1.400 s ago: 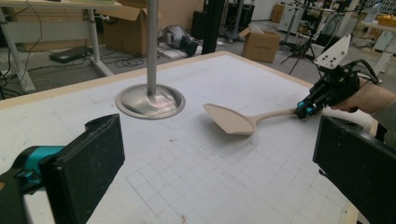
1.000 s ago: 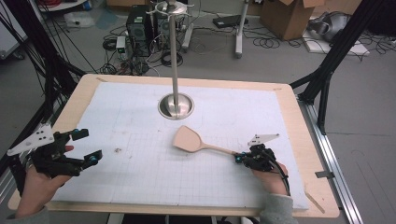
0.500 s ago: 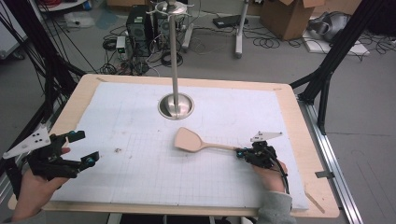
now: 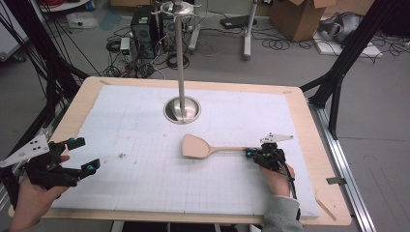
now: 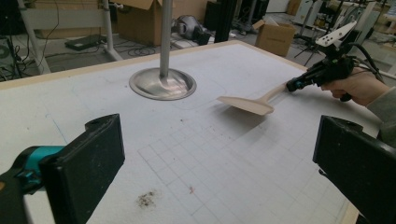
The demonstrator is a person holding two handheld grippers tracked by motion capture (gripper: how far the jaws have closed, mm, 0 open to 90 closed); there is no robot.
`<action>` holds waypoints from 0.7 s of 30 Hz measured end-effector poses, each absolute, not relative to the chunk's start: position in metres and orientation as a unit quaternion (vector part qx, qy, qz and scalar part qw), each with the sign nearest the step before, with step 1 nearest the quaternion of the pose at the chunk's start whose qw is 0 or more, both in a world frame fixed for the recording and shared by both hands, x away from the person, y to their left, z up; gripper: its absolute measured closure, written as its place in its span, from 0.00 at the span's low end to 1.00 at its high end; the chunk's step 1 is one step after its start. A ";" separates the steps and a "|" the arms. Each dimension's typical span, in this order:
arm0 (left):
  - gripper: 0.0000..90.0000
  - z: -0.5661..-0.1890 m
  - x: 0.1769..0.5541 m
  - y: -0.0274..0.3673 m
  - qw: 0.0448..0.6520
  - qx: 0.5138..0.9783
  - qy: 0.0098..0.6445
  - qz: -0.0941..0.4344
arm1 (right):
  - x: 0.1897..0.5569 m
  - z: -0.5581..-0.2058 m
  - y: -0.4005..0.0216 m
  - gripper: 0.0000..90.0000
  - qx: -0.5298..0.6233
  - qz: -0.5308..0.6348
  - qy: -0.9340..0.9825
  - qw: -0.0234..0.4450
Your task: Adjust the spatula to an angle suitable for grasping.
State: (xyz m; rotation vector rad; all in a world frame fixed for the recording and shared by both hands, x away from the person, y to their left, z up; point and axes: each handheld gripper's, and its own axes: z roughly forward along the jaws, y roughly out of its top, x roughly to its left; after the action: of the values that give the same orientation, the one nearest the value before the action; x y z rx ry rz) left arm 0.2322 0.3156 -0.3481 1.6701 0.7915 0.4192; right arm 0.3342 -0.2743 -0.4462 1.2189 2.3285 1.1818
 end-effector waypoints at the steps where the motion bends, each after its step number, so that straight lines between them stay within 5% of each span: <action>1: 0.03 -0.348 0.232 0.316 0.583 0.715 0.340 0.180 | 0.335 -0.447 -0.275 1.00 0.418 0.408 0.801 0.130; 21: 0.03 -0.350 0.230 0.319 0.580 0.713 0.348 0.182 | 0.354 -0.450 -0.285 1.00 0.360 0.423 0.823 0.117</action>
State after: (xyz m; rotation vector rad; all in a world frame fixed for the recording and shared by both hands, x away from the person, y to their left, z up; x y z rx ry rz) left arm 0.2305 0.3186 -0.3500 1.6670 0.8132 0.4263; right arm 0.3544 -0.2854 -0.4497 1.0541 2.4095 1.2366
